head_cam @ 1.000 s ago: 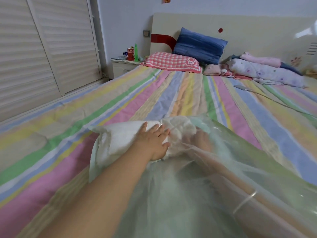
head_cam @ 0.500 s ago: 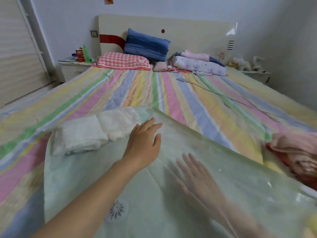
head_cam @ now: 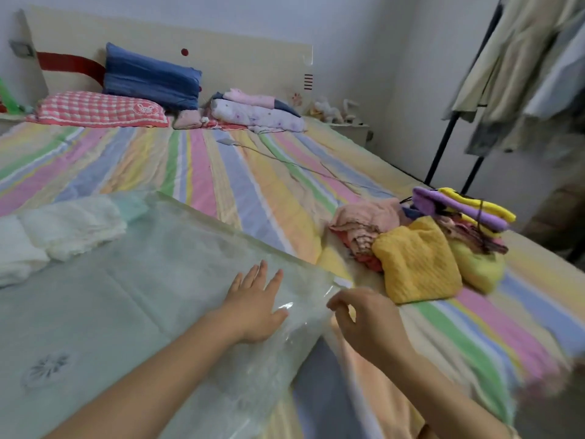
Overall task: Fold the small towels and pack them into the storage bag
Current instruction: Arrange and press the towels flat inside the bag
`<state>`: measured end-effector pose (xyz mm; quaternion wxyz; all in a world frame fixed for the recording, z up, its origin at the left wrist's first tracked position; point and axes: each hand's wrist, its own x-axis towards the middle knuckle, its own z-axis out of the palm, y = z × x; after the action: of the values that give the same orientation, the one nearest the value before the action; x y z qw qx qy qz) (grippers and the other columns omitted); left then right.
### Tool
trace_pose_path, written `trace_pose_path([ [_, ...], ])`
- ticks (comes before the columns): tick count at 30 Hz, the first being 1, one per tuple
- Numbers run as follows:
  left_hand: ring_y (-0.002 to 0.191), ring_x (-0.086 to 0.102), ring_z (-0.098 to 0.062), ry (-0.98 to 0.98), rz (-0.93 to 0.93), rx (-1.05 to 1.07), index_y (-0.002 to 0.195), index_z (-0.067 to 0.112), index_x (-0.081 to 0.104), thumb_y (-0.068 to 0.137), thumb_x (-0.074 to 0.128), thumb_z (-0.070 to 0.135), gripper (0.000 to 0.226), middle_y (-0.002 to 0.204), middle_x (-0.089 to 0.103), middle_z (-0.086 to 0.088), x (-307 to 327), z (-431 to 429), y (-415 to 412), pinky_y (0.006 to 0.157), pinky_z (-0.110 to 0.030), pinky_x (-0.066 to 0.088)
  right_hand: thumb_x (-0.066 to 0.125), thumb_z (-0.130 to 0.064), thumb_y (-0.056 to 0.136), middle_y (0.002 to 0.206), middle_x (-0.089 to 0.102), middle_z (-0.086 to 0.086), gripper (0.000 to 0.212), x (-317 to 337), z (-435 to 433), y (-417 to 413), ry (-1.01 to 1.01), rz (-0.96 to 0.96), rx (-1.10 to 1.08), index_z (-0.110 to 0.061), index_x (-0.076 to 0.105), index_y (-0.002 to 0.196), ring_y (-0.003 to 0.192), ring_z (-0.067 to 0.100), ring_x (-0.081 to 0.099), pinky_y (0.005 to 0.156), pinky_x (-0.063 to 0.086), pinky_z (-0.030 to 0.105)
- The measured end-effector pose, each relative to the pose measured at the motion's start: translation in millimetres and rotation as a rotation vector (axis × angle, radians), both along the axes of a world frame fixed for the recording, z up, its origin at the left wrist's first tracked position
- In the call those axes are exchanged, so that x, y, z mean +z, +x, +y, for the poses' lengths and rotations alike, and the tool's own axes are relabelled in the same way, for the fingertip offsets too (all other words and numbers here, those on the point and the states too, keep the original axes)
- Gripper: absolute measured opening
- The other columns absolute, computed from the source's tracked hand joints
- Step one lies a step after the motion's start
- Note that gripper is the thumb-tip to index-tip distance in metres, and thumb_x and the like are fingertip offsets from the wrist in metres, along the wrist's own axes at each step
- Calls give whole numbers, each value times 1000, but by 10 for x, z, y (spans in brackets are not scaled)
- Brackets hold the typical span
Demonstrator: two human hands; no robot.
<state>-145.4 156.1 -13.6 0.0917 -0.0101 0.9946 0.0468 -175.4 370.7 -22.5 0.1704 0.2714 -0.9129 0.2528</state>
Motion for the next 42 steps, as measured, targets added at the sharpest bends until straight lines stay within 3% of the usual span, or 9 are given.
trace_pose_path([
  [5, 150, -6, -20, 61, 65, -101, 154, 26, 5, 99, 39, 43, 67, 162, -9, -6, 4, 362, -54, 121, -36, 0, 55, -9, 68, 113, 63, 9, 40, -7, 326, -422, 89, 187, -247, -12, 64, 107, 109, 35, 55, 91, 46, 41],
  [12, 142, 28, -14, 379, 184, -18, 144, 25, 38, 96, 47, 28, 50, 154, 31, 5, -97, 404, -138, 114, -25, 23, 54, -49, 88, 160, -8, 15, 93, -149, 650, -1006, 301, -293, -581, -18, -7, 152, 145, 44, -4, 115, 14, 56],
  [18, 119, 53, -7, 591, 370, 130, 123, 27, 60, 93, 51, 15, 34, 127, 58, 12, -114, 221, -164, 101, -25, 40, 35, -1, 87, 132, 52, 15, 56, -87, 556, -1067, 211, -180, -578, -11, 30, 142, 104, 37, 58, 76, 46, 39],
  [23, 90, 67, -8, 860, 579, 388, 92, 28, 68, 89, 47, 0, 35, 97, 71, 14, -83, 20, -63, 74, -25, 49, 42, -10, 88, 109, 64, 18, 38, 299, 183, -735, 9, -118, -405, -14, 45, 125, 93, 41, 58, 69, 38, 39],
  [27, 84, 70, -22, 1301, 470, 601, 106, 14, 65, 100, 39, 5, 28, 105, 71, -8, -14, -171, 44, 63, -29, 54, 41, -22, 74, 105, 70, 5, 52, 708, -396, -385, -339, -181, -39, -26, 55, 124, 96, 29, 64, 80, 51, 40],
  [30, 97, 69, -30, 1708, 363, 745, 120, 11, 59, 102, 41, 24, 29, 115, 68, -14, 173, -407, 237, 72, -44, 59, 42, -6, 81, 98, 69, -6, 41, 1007, -807, -134, -657, -377, 174, -26, 62, 112, 91, 8, 65, 79, 57, 37],
  [36, 118, 60, -28, 1964, 345, 493, 126, 24, 61, 94, 46, 54, 46, 127, 65, -5, 478, -941, 767, 103, -55, 43, 48, -5, 91, 80, 70, 8, 21, 1147, -1347, 92, -977, -1148, 370, -10, 65, 102, 75, 22, 68, 70, 57, 36],
  [39, 79, 71, -20, 1772, 244, 770, 98, 17, 68, 92, 51, 53, 40, 92, 72, -6, 457, -1217, 926, 75, -35, 59, 52, -10, 89, 75, 69, 7, 15, 866, -1466, 106, -859, -1283, 294, -11, 66, 90, 66, 18, 68, 60, 57, 29],
  [42, 70, 67, -22, 1524, 84, 926, 93, 15, 63, 95, 49, 41, 29, 85, 69, -9, 299, -1339, 1133, 64, -32, 56, 57, -18, 82, 102, 65, 8, 26, 452, -1519, 126, -274, -1123, 114, -22, 59, 107, 87, 22, 64, 70, 54, 32],
])
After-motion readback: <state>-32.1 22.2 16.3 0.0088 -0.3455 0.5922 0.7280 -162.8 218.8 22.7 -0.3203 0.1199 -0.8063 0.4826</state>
